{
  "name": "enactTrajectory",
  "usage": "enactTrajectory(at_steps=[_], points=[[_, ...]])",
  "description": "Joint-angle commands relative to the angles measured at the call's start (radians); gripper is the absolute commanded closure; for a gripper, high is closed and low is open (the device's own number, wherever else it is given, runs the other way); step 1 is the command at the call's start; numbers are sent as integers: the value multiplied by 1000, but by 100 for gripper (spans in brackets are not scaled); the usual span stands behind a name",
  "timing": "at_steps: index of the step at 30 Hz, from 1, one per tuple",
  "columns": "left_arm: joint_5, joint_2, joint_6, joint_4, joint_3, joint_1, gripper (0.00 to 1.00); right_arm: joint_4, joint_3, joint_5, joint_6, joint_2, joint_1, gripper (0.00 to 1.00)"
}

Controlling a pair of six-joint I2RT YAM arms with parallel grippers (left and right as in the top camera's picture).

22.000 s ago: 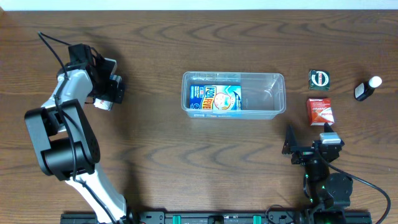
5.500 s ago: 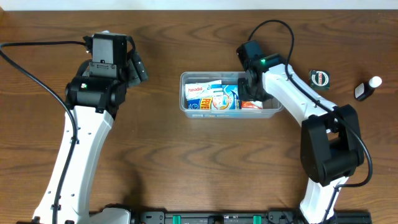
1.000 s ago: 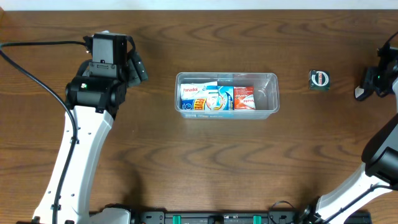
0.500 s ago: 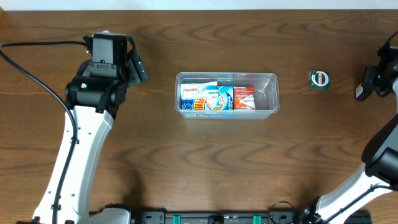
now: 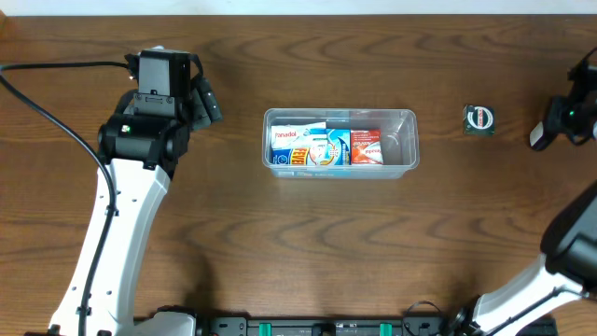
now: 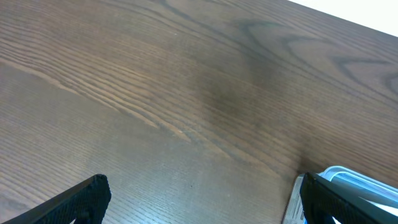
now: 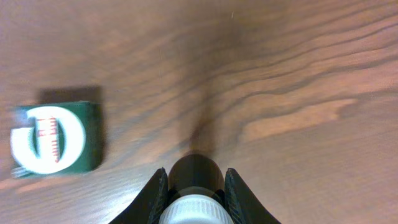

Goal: Pack container
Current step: 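Carry the black bottle with right gripper over the container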

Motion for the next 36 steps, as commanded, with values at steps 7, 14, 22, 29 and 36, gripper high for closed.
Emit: enactTrajectory(at_steps=[7, 14, 22, 29, 36], points=[[-16, 6, 10, 0, 11, 4, 2, -110, 55, -73, 158, -420, 230, 94], [-16, 6, 10, 0, 11, 4, 2, -169, 51, -45, 236, -475, 523, 96], [-16, 6, 10, 0, 11, 4, 2, -177, 40, 86, 316, -351, 711, 98], [-16, 6, 10, 0, 11, 4, 2, -204, 40, 145, 389, -241, 798, 98], [-16, 6, 10, 0, 11, 4, 2, -256, 40, 248, 438, -169, 826, 97]])
